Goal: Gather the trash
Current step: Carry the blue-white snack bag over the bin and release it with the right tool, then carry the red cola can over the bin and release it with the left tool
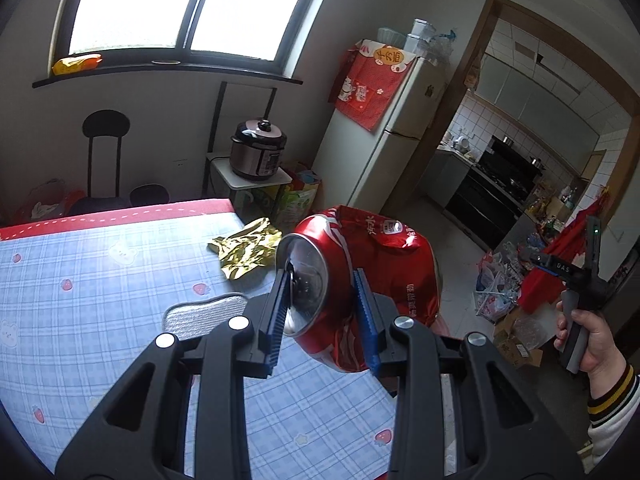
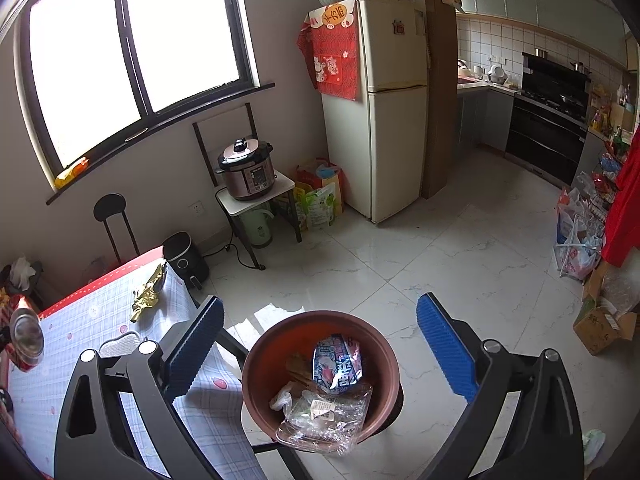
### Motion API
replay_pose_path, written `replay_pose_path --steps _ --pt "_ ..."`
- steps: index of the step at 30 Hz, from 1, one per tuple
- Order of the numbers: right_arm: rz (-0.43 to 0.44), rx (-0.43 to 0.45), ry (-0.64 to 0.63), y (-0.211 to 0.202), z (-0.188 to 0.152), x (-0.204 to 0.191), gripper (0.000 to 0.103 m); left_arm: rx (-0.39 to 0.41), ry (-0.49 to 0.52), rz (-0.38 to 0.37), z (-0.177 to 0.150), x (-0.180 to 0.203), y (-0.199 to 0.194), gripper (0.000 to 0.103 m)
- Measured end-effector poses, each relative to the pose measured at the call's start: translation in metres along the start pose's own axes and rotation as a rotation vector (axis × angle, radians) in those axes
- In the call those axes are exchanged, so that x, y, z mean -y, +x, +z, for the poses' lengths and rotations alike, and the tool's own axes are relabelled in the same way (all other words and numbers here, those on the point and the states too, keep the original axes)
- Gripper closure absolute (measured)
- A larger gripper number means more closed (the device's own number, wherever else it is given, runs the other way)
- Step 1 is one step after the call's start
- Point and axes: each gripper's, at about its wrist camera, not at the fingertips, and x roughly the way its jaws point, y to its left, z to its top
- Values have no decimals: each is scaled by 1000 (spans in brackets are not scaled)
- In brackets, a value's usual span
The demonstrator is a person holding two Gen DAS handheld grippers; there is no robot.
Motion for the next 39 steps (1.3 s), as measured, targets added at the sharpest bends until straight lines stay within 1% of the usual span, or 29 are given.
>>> replay_pose_path --steps 6,8,12,16,17,19,20,21,22,26,30,36,39 --pt "-38 -13 20 -24 -17 22 8 -22 95 -147 23 71 55 68" --pt "-56 -19 20 -30 -24 29 8 -30 130 -184 27 97 75 68" --pt "-76 -23 46 -41 -35 48 8 -70 177 -230 31 144 117 68" --pt "-98 -30 73 -46 -46 67 8 -111 241 -242 32 181 154 67" --pt "-103 -32 80 -47 -48 71 8 -117 262 -247 32 188 162 63" --pt "-110 -35 92 -48 -52 78 8 -117 299 -255 32 199 168 15" --pt "-113 -36 95 -48 -52 80 8 -92 311 -244 33 203 166 11" --pt "-115 -35 99 -49 -53 82 8 -77 324 -240 33 206 165 10" --pt "-117 -34 101 -49 -54 85 8 -82 329 -238 34 208 164 5" --pt "-111 -23 107 -53 -55 88 8 -106 305 -207 35 200 156 6" --pt "-94 -5 114 -58 -57 88 8 -115 256 -148 36 178 137 6" --pt "-70 0 85 -62 -60 80 8 -74 227 -35 34 143 93 6" --pt "-57 8 70 -64 -59 77 8 -49 194 28 31 125 68 6"
